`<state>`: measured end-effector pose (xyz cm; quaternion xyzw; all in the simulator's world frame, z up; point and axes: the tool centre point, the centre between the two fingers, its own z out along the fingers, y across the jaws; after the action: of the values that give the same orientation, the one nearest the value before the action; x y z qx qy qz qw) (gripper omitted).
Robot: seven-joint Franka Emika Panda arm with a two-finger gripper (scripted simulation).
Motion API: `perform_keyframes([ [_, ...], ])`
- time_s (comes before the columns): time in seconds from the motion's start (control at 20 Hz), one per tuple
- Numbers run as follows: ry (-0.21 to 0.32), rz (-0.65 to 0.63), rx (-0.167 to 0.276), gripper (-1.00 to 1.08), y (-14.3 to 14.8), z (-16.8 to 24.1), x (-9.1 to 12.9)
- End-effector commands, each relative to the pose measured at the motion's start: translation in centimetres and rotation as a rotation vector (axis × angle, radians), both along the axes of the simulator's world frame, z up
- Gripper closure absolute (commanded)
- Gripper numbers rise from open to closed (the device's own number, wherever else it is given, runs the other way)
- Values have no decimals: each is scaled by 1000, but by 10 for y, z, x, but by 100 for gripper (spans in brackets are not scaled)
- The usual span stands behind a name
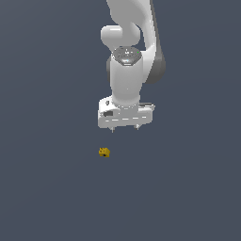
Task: Pick up the object and move it to a goal position.
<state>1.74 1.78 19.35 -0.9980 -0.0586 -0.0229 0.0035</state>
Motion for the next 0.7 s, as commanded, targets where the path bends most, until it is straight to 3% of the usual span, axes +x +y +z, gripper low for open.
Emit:
perform_keyframes([
  [0.0,1,31,-3,-92,-3,-3,1],
  [0.65,12,305,-24,-92,-24,-27,8],
])
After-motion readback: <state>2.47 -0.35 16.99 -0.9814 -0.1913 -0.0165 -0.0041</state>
